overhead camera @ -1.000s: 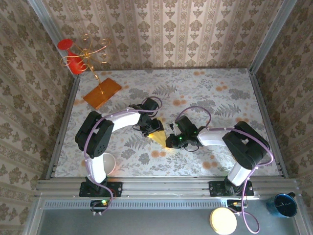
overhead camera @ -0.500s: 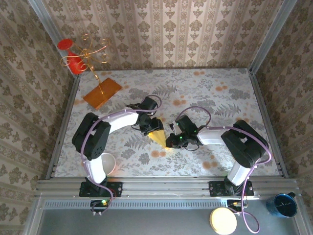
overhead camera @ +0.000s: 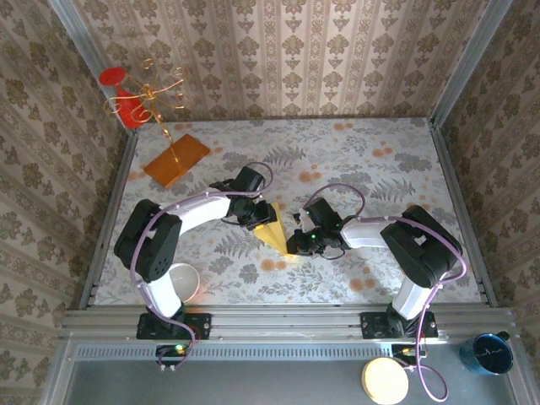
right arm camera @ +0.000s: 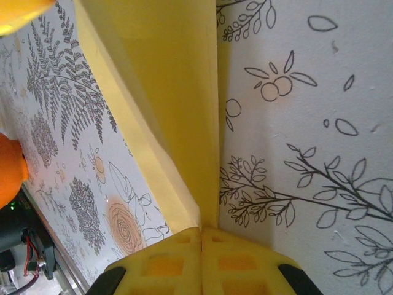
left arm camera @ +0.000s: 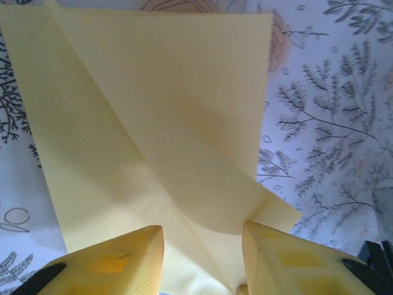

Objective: Fold a paper plane with a square sheet of paper (pick it up from the middle)

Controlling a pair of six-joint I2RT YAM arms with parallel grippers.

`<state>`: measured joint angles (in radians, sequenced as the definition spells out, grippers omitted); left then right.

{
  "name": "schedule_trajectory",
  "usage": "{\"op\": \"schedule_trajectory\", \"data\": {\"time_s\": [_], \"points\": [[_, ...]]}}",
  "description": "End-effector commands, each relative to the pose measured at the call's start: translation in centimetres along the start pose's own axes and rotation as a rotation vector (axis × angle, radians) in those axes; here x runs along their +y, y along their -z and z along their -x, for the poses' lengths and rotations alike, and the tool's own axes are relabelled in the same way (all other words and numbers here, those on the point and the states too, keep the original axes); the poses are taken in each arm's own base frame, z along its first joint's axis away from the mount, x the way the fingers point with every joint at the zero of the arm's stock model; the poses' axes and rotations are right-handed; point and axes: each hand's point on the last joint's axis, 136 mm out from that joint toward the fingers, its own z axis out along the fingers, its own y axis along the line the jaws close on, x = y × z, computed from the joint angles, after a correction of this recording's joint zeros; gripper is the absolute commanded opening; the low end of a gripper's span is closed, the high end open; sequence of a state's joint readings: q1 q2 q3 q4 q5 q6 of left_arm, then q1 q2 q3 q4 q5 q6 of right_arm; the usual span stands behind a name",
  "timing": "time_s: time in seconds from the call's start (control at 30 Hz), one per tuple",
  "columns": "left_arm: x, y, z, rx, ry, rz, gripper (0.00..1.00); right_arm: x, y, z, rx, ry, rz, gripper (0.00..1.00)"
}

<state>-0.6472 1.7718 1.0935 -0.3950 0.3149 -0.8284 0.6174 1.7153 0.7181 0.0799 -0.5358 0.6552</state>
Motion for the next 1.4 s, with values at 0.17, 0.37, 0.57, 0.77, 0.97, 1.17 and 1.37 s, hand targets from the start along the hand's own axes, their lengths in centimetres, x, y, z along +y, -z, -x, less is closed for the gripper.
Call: {"op": "schedule_trajectory", "data": {"time_s": [0.17,0.37,0.57,0.77,0.97,1.17,1.37], "points": [[1.3,-1.4,-0.1,0.037,0.002,0.058,0.41,-0.2,-0.3,-0.1,0.028,-0.020,0.001,0.11],[2.6,-2.2,-0.4,0.070,0.044,0.130,0.42,0.5,0.9,0.6,-0.013,0.033,-0.009,0.25],[3.7,-2.5,-0.9,0.096,0.072,0.185,0.43,0.7,2.1,1.5,-0.060,0.078,-0.054,0.31],[5.2,-2.6,-1.4,0.118,0.094,0.264,0.45,1.1,1.7,2.2,-0.066,0.086,-0.049,0.31],[6.7,-3.0,-2.0,0.136,0.123,0.326,0.47,0.8,1.1,1.8,-0.039,0.103,-0.076,0.28],[8.8,-4.0,-2.9,0.161,0.164,0.382,0.48,0.5,0.6,1.2,-0.006,0.126,-0.096,0.28],[10.4,-4.6,-3.8,0.177,0.195,0.416,0.47,-0.3,0.0,0.1,0.049,0.138,-0.122,0.25]]}}
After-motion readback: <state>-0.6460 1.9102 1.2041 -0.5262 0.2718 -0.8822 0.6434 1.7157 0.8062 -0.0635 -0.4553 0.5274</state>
